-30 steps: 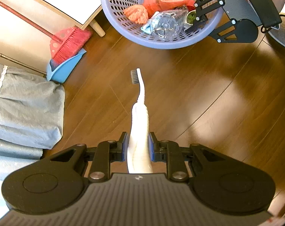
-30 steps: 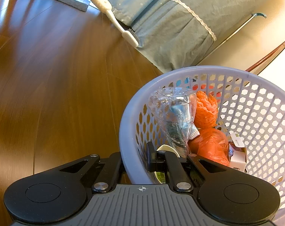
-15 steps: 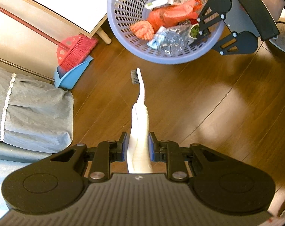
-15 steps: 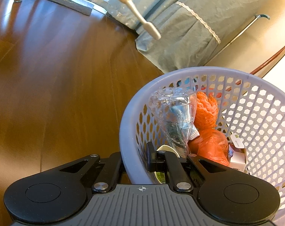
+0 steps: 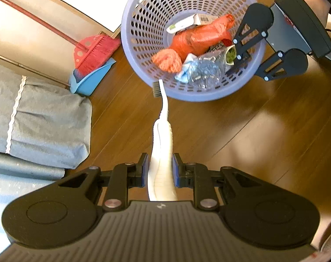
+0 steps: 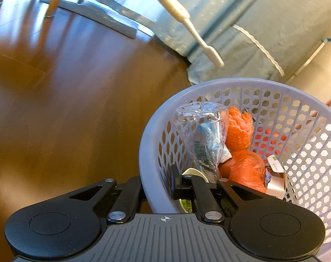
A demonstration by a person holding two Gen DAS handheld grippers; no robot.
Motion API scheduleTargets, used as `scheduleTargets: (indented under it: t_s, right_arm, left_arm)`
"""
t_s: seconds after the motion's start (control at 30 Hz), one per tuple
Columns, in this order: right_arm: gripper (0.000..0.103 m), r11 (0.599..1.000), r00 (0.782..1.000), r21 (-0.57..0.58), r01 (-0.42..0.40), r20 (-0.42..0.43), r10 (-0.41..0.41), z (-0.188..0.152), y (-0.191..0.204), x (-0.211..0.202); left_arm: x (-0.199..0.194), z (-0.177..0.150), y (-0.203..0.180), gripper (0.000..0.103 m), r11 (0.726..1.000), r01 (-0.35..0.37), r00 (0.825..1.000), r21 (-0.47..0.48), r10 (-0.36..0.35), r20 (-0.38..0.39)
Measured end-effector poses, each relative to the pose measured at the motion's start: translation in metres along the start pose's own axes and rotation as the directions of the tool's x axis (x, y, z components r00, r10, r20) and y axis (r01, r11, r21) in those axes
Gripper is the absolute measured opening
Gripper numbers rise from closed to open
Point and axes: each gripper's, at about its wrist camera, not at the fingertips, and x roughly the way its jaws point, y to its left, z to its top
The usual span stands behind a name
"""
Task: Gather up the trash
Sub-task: 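Lift the toothbrush and carry it over the wastebasket with the left tool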
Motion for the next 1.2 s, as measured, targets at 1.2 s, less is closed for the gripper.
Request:
scheduleTargets:
  t_s: [1.2]
  right_arm:
    - [0.004, 0.952, 0.936, -0.012, -0.306, 0.179, 0.304, 0.086, 0.020, 0.003]
  left_arm:
    - [-0.032, -0.010, 0.025, 0.018, 0.991, -0.014, 0.984, 0.130, 0.036, -0.173]
